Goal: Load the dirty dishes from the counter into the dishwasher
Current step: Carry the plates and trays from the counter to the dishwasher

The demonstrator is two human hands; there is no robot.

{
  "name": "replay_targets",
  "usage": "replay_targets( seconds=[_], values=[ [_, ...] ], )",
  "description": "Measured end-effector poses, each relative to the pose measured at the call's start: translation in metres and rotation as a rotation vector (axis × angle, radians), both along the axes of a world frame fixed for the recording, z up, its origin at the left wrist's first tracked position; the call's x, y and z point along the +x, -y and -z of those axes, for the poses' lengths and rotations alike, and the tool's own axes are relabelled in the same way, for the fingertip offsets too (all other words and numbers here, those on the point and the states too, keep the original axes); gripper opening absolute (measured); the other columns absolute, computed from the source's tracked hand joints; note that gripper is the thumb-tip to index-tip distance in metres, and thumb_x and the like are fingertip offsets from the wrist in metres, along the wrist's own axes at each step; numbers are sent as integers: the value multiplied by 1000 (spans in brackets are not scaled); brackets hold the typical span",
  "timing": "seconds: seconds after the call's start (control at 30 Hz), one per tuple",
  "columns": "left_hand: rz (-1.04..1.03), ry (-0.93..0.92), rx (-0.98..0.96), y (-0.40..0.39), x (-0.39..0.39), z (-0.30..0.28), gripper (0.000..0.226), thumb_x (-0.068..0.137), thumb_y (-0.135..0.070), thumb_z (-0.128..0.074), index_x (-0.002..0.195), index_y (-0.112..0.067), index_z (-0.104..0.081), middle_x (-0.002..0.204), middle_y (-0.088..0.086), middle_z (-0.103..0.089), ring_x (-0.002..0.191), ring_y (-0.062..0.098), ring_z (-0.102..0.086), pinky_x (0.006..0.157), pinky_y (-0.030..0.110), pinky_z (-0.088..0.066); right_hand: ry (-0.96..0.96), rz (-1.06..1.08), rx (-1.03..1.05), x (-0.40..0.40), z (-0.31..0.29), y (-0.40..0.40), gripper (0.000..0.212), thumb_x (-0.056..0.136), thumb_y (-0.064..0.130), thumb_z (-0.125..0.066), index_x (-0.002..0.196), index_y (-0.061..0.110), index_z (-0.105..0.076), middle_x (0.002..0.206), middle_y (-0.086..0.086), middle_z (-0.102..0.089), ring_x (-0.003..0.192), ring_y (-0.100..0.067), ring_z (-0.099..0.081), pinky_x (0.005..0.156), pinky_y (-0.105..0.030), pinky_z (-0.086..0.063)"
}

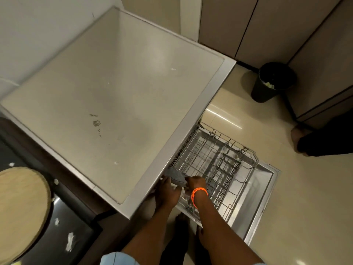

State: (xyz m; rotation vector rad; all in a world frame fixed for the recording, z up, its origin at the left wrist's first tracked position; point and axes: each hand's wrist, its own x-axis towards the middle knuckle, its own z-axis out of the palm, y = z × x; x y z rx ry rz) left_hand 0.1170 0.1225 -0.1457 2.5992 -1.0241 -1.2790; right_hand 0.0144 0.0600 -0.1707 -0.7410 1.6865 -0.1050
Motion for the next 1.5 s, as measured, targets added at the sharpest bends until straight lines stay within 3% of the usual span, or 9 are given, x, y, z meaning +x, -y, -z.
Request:
replay_targets(
  seconds=[0.2,0.33,0.57,0.77,0.87,0.97,1.13,1.33,1.5],
  values=[
    [3,-78,-41,-5,-13,-75,36,95,-35,-59,126,-20,-66,129,2,-67,120,25,-62,97,30,-51,-92,29,-141,-10,-84,-10,29,87,27,-68,67,6,-63,67,-14,-70,65,-31,-68,67,-40,-60],
    [14,-96,-144,-19,-18,-126,20,95,-26,-56,96,-15,-72,98,5,-73,96,23,-68,83,31,-55,-24,51,-215,-7,-146,-20,18,88,28,-68,73,17,-65,75,-12,-72,72,-30,-71,71,-46,-61],
    [-27,19,-263,-52,-5,-208,24,89,-27,-55,86,-15,-76,91,3,-74,87,20,-68,74,28,-53,18,-91,-380,12,-218,-37,30,84,30,-67,60,12,-65,68,-12,-71,71,-35,-70,70,-50,-60],
    [-261,70,-426,-99,38,-266,24,82,-28,-55,61,-18,-63,71,-1,-70,72,17,-67,62,27,-48,120,-232,-479,55,-290,-75,25,83,25,-63,65,8,-66,65,-11,-69,68,-32,-67,64,-37,-54],
    [-364,136,-458,-129,72,-279,24,80,-28,-56,64,-14,-66,67,2,-68,68,17,-66,63,34,-52,161,-338,-473,87,-285,-91,30,76,25,-62,52,5,-61,49,-9,-64,60,-36,-68,62,-45,-59],
    [-439,184,-486,-160,102,-287,32,80,-23,-54,51,-13,-48,52,1,-52,54,17,-53,56,35,-41,155,-471,-468,126,-257,-99,30,70,34,-60,57,6,-64,52,-7,-66,62,-35,-69,68,-44,-60],
    [-633,242,-463,-206,145,-292,32,85,-21,-56,54,-14,-52,57,0,-57,60,16,-53,53,30,-35,195,-611,-403,175,-256,-125,29,69,33,-62,52,10,-63,48,-5,-64,65,-35,-70,68,-49,-61],
    [-796,240,-378,-241,208,-286,14,83,-22,-60,73,-14,-68,75,2,-70,76,19,-66,67,30,-53,206,-870,-384,244,-245,-132,34,66,42,-60,57,9,-63,52,-3,-60,55,-26,-59,69,-49,-60],
    [-883,270,-330,-247,266,-280,21,85,-28,-58,92,-11,-69,89,6,-69,77,20,-62,68,33,-52,105,-1112,-463,261,-334,-158,17,84,30,-61,93,15,-63,90,-4,-62,94,-29,-67,80,-36,-58]
  ],
)
